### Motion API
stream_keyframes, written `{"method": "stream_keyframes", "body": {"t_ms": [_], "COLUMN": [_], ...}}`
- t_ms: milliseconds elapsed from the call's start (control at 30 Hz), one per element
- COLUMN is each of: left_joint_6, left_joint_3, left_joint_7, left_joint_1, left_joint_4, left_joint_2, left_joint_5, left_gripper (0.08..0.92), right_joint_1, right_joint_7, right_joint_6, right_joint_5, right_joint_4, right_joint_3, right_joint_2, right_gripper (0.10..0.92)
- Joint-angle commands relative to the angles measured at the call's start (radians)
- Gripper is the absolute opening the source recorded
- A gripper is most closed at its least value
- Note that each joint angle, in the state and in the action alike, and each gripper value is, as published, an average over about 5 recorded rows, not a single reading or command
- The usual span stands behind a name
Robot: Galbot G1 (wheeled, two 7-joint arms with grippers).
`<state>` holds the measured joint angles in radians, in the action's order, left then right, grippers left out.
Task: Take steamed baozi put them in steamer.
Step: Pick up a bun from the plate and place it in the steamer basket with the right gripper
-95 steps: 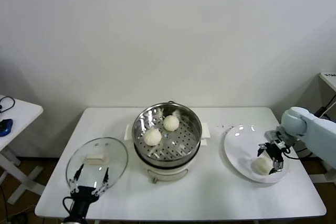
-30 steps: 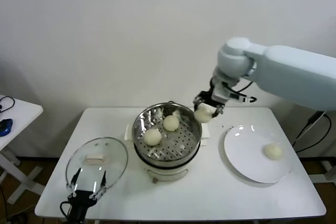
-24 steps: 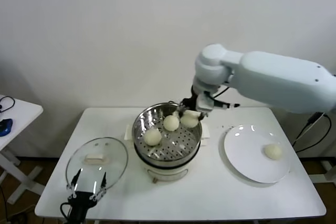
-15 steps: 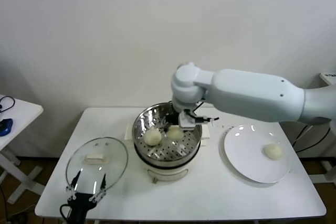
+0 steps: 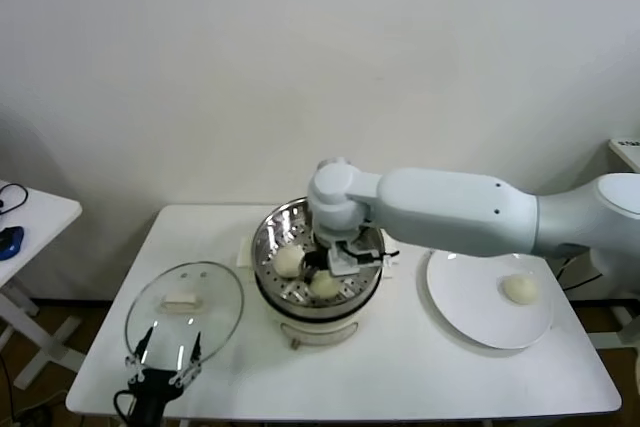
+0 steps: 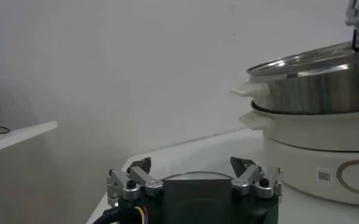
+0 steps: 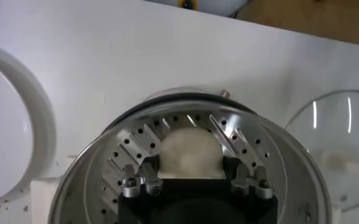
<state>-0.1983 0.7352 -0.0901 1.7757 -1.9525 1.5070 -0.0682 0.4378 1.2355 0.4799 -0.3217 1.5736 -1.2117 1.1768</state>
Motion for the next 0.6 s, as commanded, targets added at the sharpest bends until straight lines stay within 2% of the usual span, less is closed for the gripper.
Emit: {"method": "stream_keyframes", "body": {"t_ms": [33, 467, 600], "left_joint_6": [0.001, 0.006, 0.006], "left_joint_3": [-0.003, -0.006, -0.005], "left_joint_7": [0.000, 0.000, 0.000], "left_joint_1": [-0.002, -0.009, -0.009], "left_joint_4": [0.003, 0.005, 0.002], "left_joint_2": [0.002, 0.003, 0.003], "left_joint_5": [-0.002, -0.007, -0.008], "left_gripper": [0.823, 0.823, 0.823], "right_joint_1": [-0.030, -0.037, -0.036], "right_joint_7": [-0.001, -0.013, -0.013], "right_joint_6": [0.020, 0.040, 0.052], "right_joint_5": [-0.021, -0.044, -0.043], "right_joint_4": [-0.006, -0.015, -0.020], "right_joint_3": [-0.013, -0.006, 0.000], "right_joint_2": [0.018, 0.008, 0.013], "right_gripper": [0.673, 0.679, 0.743]}}
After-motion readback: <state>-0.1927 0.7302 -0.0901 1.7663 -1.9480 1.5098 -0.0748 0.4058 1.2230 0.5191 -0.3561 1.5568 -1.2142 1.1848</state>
